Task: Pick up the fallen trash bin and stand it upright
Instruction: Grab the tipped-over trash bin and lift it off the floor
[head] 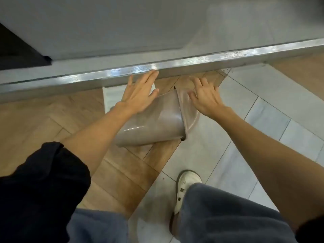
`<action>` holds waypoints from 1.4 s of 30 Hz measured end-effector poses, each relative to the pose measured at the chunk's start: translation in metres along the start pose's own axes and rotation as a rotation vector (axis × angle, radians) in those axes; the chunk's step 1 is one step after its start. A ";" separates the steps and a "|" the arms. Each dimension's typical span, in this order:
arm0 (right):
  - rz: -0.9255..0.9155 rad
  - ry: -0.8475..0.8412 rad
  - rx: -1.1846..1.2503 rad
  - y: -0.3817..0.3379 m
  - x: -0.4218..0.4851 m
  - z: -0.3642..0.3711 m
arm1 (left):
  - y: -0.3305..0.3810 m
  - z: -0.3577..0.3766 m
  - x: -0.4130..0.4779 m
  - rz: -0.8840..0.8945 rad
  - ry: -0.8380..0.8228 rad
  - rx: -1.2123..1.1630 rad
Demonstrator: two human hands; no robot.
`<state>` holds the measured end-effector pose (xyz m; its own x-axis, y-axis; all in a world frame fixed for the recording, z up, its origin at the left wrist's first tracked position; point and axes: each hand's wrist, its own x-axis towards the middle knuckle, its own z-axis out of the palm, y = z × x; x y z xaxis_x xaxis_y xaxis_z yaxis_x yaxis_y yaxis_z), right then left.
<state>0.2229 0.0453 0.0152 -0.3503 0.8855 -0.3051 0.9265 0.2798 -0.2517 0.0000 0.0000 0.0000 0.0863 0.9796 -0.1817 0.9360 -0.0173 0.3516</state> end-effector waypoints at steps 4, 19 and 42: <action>0.070 0.083 0.061 0.011 0.010 0.034 | 0.000 0.028 0.011 0.014 -0.034 -0.097; 0.690 0.612 0.629 0.024 -0.011 0.078 | 0.062 0.056 0.015 -0.206 0.117 -0.338; 0.832 0.150 1.335 -0.022 -0.064 0.052 | 0.054 0.033 -0.064 -0.321 0.123 -0.834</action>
<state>0.2175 -0.0363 -0.0072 0.2648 0.6682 -0.6952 0.0324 -0.7267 -0.6862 0.0566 -0.0706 0.0008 -0.2186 0.9274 -0.3036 0.3533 0.3652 0.8613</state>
